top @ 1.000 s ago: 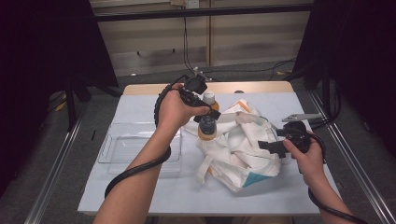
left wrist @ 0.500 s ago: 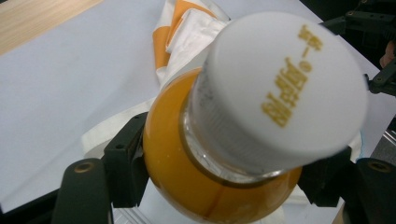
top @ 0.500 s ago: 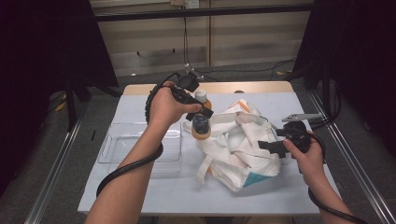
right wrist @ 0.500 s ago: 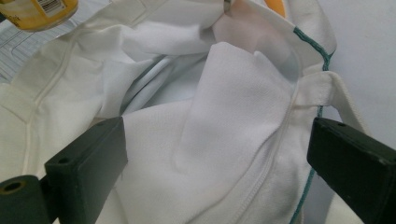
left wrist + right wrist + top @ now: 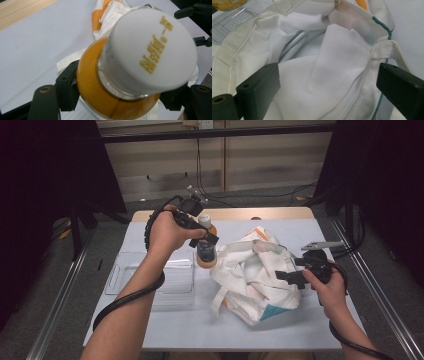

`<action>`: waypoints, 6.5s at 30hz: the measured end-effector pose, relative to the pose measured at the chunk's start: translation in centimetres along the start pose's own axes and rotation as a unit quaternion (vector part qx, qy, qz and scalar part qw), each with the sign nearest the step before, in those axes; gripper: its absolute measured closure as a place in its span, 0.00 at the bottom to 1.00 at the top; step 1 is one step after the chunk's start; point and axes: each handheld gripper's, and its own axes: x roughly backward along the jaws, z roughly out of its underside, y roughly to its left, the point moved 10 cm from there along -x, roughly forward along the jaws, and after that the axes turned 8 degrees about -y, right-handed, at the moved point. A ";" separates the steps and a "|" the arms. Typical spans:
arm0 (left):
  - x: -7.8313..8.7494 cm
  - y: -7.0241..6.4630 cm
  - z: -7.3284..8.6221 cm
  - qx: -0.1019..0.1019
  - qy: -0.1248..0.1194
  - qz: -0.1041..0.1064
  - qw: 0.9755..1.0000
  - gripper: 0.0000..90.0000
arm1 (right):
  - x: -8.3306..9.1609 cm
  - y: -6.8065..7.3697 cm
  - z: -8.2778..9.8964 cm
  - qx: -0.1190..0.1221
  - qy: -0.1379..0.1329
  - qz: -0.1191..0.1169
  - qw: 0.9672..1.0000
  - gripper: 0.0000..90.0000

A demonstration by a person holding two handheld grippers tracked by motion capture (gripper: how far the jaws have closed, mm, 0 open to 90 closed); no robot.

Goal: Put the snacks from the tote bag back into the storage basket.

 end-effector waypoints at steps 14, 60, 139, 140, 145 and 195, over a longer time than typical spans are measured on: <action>0.8 0.9 0.2 0.010 0.006 -0.005 1.000 0.33 | -0.1 0.2 0.1 0.001 0.002 -0.001 1.000 0.05; 2.0 6.1 3.6 0.061 0.020 -0.048 0.997 0.33 | -0.3 0.3 0.2 -0.001 0.003 -0.004 1.000 0.05; -3.3 7.9 8.3 0.051 0.062 -0.043 0.996 0.33 | -0.6 0.3 0.1 0.001 0.006 -0.009 1.000 0.05; -3.3 8.0 8.3 0.049 0.063 -0.042 0.996 0.33 | -0.6 0.3 0.1 0.001 0.006 -0.009 1.000 0.05; -3.4 7.9 8.4 0.048 0.059 -0.039 0.996 0.33 | -0.6 0.2 0.1 0.003 0.006 -0.008 1.000 0.06; -0.3 8.0 12.2 0.077 -0.026 -0.020 0.996 0.17 | -1.0 1.1 -0.3 0.014 0.008 -0.012 1.000 0.06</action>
